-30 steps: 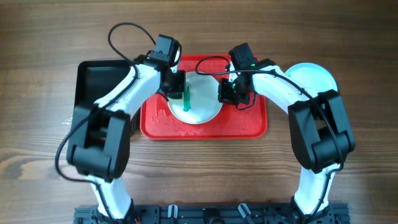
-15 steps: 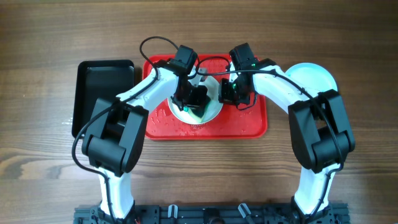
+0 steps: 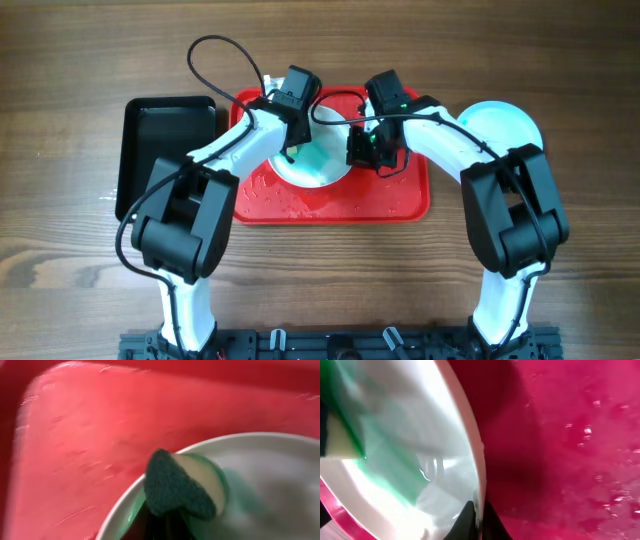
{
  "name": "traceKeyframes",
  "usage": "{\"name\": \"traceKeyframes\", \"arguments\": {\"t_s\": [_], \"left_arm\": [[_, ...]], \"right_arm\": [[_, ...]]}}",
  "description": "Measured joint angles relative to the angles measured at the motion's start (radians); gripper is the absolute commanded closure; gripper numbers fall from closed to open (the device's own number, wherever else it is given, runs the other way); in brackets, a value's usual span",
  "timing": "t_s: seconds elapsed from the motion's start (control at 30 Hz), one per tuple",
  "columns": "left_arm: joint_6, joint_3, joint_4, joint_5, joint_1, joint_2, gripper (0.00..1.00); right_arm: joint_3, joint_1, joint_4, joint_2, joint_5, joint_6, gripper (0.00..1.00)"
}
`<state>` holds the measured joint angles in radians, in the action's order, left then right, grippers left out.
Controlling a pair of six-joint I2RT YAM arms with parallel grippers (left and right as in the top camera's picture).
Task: Clean dirty plates on tray and stack at the side
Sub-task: 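Scrub the third plate with the sponge in the left gripper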
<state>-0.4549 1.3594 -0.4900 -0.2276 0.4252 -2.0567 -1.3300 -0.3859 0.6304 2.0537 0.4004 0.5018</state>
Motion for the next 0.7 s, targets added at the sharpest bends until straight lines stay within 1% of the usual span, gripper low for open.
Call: {"name": "traceKeyframes", "arguments": {"t_s": [0.07,0.1,0.17,0.2,0.23,0.27,0.37,0.47,0.53,0.6,0.7], "left_arm": [[0.03,-0.003,0.082,0.153,-0.016,-0.004,0.96],[0.067,-0.004,0.132,0.301,-0.028,-0.013,0.96],[0.104,-0.004,0.132,0.443,-0.029,-0.021,0.96],[0.122,-0.003,0.097,0.518,-0.029,-0.022,0.96],[0.133,-0.002,0.074,0.544,-0.029,-0.022,0.96],[0.167,0.002,0.01,0.587,-0.031,-0.021,0.96],[0.317,0.011,-0.156,0.694,-0.033,-0.021,0.96],[0.427,0.015,-0.272,0.709,-0.035,-0.021,0.96],[0.431,0.018,-0.305,0.664,-0.039,-0.018,0.96],[0.381,0.019,-0.317,0.56,-0.036,-0.005,0.96],[0.231,0.021,-0.308,0.326,-0.026,0.018,0.96]], "right_arm": [[0.0,0.01,0.002,0.0,-0.001,0.003,0.96],[0.0,0.011,0.005,0.0,-0.002,0.003,0.96],[0.0,0.011,0.011,0.0,-0.004,0.002,0.96],[0.0,0.011,0.012,0.0,-0.004,-0.002,0.96],[0.0,0.011,0.015,0.0,-0.005,-0.003,0.95],[0.0,0.011,0.022,0.0,-0.005,-0.011,0.96],[0.001,0.007,0.025,0.0,-0.005,-0.026,0.96],[0.002,0.002,0.026,0.0,-0.003,-0.032,0.96],[0.002,-0.006,0.025,0.0,0.006,-0.032,0.96],[0.002,-0.017,0.012,0.002,0.016,-0.031,0.96],[0.002,-0.018,0.008,0.003,0.019,-0.031,0.96]]}}
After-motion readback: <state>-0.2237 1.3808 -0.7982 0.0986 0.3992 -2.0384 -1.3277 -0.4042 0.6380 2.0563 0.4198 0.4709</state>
